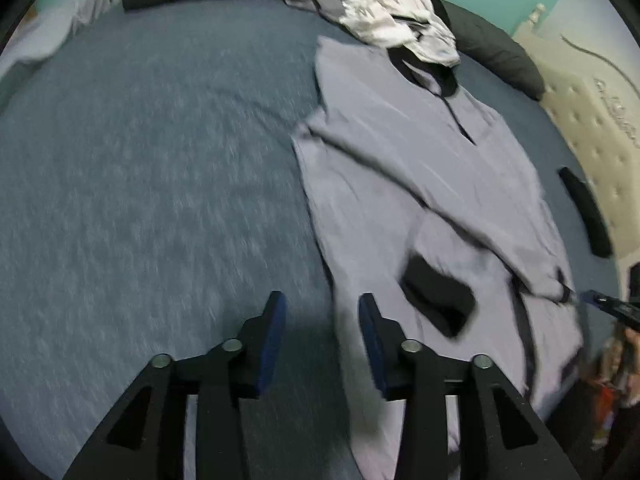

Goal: Fold clothes
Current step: 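Grasp the black hem band with both tools, side by side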

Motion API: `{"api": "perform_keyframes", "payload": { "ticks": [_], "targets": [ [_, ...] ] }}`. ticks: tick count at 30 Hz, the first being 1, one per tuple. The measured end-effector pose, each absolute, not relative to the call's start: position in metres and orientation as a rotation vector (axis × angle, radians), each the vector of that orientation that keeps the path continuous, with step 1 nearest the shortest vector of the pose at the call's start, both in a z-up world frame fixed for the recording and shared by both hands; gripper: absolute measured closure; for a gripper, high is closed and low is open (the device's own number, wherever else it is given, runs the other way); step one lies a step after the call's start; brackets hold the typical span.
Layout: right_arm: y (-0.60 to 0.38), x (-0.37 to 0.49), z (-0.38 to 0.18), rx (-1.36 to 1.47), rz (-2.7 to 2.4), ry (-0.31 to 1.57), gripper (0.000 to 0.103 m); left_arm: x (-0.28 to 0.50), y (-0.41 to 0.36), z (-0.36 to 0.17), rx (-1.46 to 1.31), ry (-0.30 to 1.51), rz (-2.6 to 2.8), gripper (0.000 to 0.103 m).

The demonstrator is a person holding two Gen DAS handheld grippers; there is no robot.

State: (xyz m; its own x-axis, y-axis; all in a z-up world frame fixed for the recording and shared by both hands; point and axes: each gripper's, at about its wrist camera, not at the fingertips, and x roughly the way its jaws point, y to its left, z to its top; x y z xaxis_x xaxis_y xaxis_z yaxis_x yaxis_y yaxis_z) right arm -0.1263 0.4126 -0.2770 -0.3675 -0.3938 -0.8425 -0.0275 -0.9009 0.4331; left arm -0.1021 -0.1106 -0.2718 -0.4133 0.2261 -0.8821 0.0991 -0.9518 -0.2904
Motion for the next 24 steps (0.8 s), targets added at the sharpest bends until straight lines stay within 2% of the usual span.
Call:
{"api": "perform_keyframes", "payload": {
  "ticks": [3,12,15,24],
  "targets": [
    [0.412,-0.108,-0.279,1.67,-2.324,-0.528,0.054,-0.079,-0.102,-0.277,-1.683,-0.491,2.467,0.052],
    [0.415,-0.066,-0.295,1.761,-2.216,-0.624,0.051,-0.026,-0.088,-0.3,-1.719,-0.609,2.363,0.051],
    [0.414,-0.061,-0.301,1.788,-2.192,-0.639,0.051,-0.017,-0.083,-0.307,-1.753,-0.609,2.345,0.048],
    [0.423,-0.06,-0.324,1.851,-2.161,-0.731,0.049,-0.008,-0.068,-0.324,-1.778,-0.666,2.291,0.047]
  ]
}}
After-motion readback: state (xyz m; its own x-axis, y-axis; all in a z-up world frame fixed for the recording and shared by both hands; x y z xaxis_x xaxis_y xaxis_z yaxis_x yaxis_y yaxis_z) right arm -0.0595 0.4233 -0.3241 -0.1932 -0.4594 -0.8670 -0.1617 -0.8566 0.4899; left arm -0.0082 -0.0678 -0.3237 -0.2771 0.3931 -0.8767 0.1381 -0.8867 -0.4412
